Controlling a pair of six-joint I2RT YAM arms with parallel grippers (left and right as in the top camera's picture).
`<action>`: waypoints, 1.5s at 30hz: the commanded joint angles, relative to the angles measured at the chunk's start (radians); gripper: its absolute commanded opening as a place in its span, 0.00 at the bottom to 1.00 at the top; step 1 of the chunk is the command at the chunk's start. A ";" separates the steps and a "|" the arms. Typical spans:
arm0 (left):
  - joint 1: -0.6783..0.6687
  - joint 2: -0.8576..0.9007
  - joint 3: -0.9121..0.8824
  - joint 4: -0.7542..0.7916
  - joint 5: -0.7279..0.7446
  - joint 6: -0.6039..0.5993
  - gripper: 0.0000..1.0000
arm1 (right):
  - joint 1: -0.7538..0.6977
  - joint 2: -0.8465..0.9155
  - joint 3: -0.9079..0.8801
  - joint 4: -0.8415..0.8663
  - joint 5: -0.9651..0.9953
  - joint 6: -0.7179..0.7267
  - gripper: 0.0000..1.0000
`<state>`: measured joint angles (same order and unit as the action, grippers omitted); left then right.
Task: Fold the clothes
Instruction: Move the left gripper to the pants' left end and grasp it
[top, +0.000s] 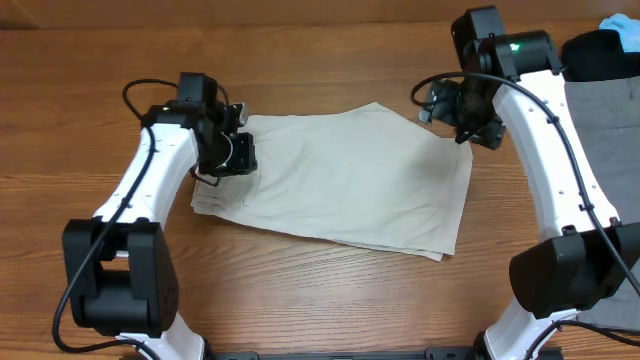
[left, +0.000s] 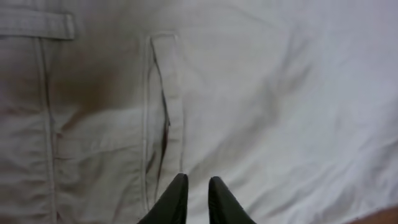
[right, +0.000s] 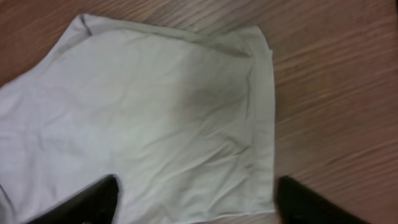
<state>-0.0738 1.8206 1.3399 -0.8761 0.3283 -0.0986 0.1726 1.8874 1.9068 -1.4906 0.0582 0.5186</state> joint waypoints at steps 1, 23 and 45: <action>-0.018 0.027 0.020 0.030 -0.164 -0.037 0.09 | 0.003 -0.030 -0.091 0.037 -0.019 0.002 0.47; 0.084 0.237 0.019 0.031 -0.248 -0.124 0.04 | 0.003 -0.029 -0.618 0.407 -0.264 0.119 0.04; 0.226 0.238 -0.091 -0.063 -0.328 -0.426 0.04 | 0.003 -0.028 -0.706 0.589 -0.294 0.122 0.04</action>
<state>0.1226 2.0041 1.3304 -0.8959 0.1223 -0.4221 0.1726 1.8866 1.2087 -0.9096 -0.2214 0.6327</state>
